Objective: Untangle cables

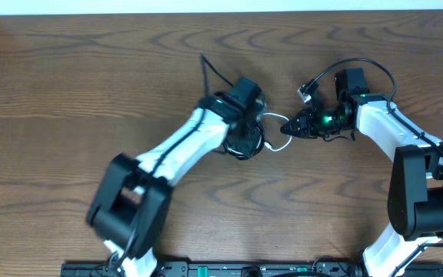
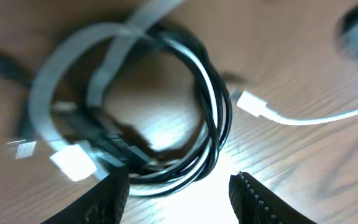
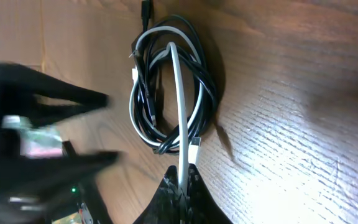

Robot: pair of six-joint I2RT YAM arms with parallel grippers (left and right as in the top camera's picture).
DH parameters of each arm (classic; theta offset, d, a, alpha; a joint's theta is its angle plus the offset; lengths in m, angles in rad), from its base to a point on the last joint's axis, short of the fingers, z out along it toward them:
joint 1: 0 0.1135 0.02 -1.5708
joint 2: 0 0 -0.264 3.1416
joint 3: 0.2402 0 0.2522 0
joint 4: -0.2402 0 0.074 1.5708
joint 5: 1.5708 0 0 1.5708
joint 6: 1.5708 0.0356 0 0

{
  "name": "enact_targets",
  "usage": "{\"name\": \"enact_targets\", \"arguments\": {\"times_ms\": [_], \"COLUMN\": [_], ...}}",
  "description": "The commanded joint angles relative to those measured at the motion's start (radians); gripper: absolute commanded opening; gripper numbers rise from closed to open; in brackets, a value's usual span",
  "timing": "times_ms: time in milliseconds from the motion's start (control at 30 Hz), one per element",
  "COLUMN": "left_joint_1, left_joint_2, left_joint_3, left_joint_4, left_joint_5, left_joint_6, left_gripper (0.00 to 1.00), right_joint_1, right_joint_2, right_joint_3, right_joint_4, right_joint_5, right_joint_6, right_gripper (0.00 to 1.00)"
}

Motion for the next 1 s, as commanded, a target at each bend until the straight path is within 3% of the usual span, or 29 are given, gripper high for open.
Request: {"name": "enact_targets", "arguments": {"times_ms": [0, 200, 400, 600, 800, 967], "left_joint_1": [0.047, 0.103, 0.104, 0.1, 0.075, 0.054], "left_joint_2": [-0.063, -0.036, 0.007, 0.043, 0.045, 0.045], "left_joint_3": [0.033, -0.002, -0.072, -0.127, -0.192, -0.214], "left_joint_4": [-0.011, -0.044, -0.036, 0.011, 0.125, 0.179], "left_joint_5": [-0.008, -0.016, -0.044, -0.043, -0.04, -0.035], "left_joint_6": [-0.11, -0.295, -0.359, -0.36, -0.359, -0.318], "left_gripper": [0.56, 0.56, 0.55, 0.5, 0.5, 0.33], "right_joint_1": [-0.003, -0.003, 0.007, 0.048, 0.095, 0.107], "right_joint_2": [-0.024, -0.024, -0.024, -0.024, -0.024, -0.024], "right_joint_3": [0.016, 0.016, 0.016, 0.016, 0.016, 0.016], "right_joint_4": [0.014, 0.081, 0.168, 0.257, 0.267, 0.313], "right_joint_5": [-0.021, -0.021, -0.021, 0.008, 0.239, 0.385], "right_joint_6": [-0.018, 0.067, 0.156, 0.169, 0.164, 0.151], "right_gripper": [0.01, 0.01, 0.01, 0.01, 0.01, 0.01]}}
